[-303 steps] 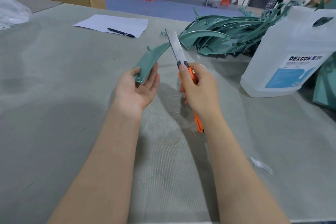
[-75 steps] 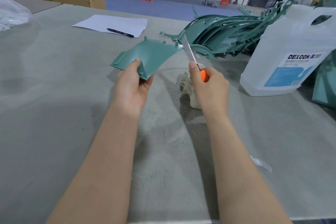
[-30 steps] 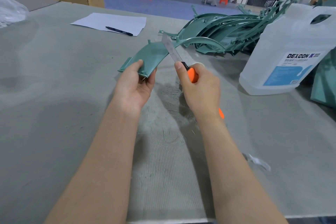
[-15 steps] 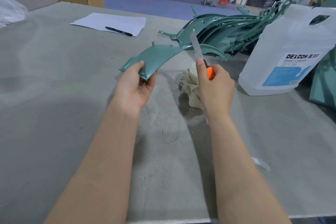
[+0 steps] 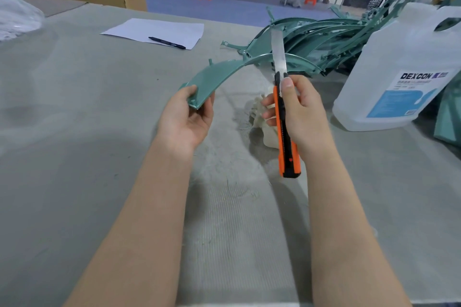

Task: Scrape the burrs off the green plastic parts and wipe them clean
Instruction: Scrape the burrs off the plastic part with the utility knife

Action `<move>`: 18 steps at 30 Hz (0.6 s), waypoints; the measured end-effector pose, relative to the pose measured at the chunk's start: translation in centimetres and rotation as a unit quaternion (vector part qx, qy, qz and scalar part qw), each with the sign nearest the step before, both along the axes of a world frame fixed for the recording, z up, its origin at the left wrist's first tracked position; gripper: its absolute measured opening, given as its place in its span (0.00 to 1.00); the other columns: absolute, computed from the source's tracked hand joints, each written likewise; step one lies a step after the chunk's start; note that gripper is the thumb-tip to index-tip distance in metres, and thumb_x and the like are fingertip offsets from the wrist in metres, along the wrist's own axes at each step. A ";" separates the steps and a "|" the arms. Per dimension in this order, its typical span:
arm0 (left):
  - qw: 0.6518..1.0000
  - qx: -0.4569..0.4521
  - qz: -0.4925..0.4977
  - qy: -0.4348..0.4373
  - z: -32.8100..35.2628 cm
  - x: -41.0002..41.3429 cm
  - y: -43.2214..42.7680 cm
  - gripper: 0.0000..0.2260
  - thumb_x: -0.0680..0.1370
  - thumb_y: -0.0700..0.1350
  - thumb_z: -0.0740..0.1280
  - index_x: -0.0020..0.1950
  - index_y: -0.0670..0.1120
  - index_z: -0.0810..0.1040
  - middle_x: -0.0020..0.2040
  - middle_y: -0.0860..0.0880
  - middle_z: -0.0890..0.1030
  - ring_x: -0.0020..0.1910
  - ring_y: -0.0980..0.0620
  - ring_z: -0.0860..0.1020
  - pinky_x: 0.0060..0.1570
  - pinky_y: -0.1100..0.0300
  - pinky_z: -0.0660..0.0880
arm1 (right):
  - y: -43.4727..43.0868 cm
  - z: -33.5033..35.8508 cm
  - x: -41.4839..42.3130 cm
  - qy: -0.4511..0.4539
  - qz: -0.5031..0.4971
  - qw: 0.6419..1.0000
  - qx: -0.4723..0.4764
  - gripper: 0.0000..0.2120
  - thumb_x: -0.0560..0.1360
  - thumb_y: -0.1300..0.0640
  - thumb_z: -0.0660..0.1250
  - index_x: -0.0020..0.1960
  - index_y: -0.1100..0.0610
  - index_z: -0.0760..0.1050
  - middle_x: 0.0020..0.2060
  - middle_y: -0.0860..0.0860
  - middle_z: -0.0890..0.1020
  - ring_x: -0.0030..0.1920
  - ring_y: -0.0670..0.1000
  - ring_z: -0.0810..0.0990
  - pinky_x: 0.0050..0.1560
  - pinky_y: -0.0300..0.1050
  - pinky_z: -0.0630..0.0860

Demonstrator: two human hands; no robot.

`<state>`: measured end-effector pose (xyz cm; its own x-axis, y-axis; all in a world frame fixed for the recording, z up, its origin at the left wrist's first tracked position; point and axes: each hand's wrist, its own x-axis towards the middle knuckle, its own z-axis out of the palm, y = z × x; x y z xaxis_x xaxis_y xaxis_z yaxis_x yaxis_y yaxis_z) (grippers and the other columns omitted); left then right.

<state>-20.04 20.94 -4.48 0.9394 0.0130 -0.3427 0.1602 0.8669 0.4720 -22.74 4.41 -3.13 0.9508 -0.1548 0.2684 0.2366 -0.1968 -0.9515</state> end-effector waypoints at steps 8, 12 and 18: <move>1.000 0.016 -0.005 -0.002 0.3 -0.2 -0.3 0.05 0.79 0.37 0.62 0.45 0.44 0.75 0.34 0.44 0.81 0.25 0.51 0.80 0.22 0.69 0.72 | -0.1 -0.4 0.2 0.040 0.016 0.999 0.014 0.17 0.84 0.49 0.51 0.42 0.55 0.69 0.25 0.51 0.75 0.22 0.50 0.72 0.26 0.45 0.68; 1.000 0.018 -0.004 -0.003 0.3 -0.3 -0.3 0.05 0.78 0.37 0.62 0.45 0.44 0.76 0.29 0.45 0.81 0.25 0.52 0.80 0.22 0.69 0.72 | -0.1 -0.5 0.2 0.049 0.044 0.998 -0.006 0.16 0.84 0.50 0.52 0.44 0.57 0.69 0.24 0.51 0.75 0.22 0.51 0.71 0.28 0.45 0.67; 1.000 0.015 0.007 -0.004 0.3 -0.3 -0.2 0.06 0.78 0.37 0.62 0.43 0.43 0.76 0.29 0.45 0.81 0.25 0.52 0.80 0.22 0.69 0.72 | 0.0 -0.6 0.1 0.045 0.088 0.995 -0.010 0.15 0.84 0.52 0.52 0.46 0.60 0.70 0.25 0.52 0.74 0.21 0.50 0.70 0.24 0.41 0.66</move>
